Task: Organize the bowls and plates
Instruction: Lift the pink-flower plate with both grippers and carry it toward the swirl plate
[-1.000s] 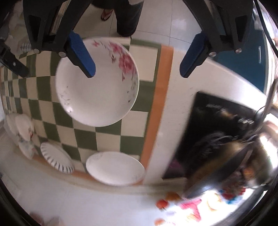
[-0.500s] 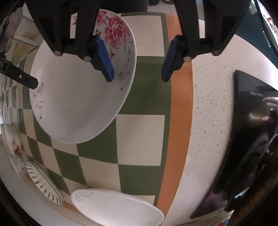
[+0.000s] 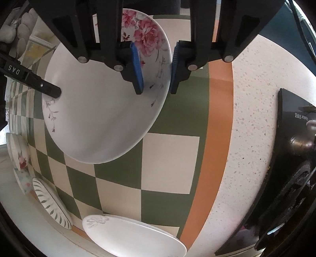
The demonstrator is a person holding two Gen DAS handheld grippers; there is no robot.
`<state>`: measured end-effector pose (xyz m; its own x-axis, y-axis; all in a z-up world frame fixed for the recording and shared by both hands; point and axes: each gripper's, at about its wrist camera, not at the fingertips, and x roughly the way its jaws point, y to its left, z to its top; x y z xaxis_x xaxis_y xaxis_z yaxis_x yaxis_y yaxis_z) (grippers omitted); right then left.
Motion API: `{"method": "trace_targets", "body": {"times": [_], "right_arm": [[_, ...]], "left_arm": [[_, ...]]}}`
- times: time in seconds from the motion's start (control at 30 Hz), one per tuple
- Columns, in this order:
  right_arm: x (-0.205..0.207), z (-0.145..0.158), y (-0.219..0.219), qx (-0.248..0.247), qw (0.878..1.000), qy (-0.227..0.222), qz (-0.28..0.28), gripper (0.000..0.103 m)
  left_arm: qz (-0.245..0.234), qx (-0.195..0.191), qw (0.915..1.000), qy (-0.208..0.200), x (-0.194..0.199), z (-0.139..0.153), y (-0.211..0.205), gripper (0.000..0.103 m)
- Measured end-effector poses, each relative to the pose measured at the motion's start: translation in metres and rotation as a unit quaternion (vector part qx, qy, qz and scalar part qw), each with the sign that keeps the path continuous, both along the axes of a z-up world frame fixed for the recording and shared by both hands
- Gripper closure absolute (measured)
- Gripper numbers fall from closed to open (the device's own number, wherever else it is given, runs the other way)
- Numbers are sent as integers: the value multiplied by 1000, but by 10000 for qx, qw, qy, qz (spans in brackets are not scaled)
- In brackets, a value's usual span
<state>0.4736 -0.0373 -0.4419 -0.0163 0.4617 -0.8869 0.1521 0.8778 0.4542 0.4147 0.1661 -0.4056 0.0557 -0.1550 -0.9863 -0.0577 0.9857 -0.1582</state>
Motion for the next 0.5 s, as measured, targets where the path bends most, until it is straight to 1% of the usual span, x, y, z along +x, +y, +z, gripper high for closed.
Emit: {"method": "trace_targets", "body": {"times": [0.1, 0.13, 0.27, 0.37, 0.5], "right_arm": [[0, 1, -1, 5, 10000, -36, 66, 86], [-1, 2, -1, -5, 9999, -65, 88, 86], [-1, 4, -1, 0, 9997, -160, 203, 86], [-1, 9, -3, 47, 9994, -234, 241, 87], [2, 15, -17, 176, 9995, -226, 103, 88]], "left_arm": [[93, -44, 9999, 36, 1, -1, 1, 79], [111, -24, 9999, 44, 6, -5, 5, 79], [129, 21, 9999, -15, -1, 4, 8, 79], [176, -43, 9998, -55, 1, 13, 8, 79], [114, -52, 9998, -169, 5, 26, -1, 79]]}}
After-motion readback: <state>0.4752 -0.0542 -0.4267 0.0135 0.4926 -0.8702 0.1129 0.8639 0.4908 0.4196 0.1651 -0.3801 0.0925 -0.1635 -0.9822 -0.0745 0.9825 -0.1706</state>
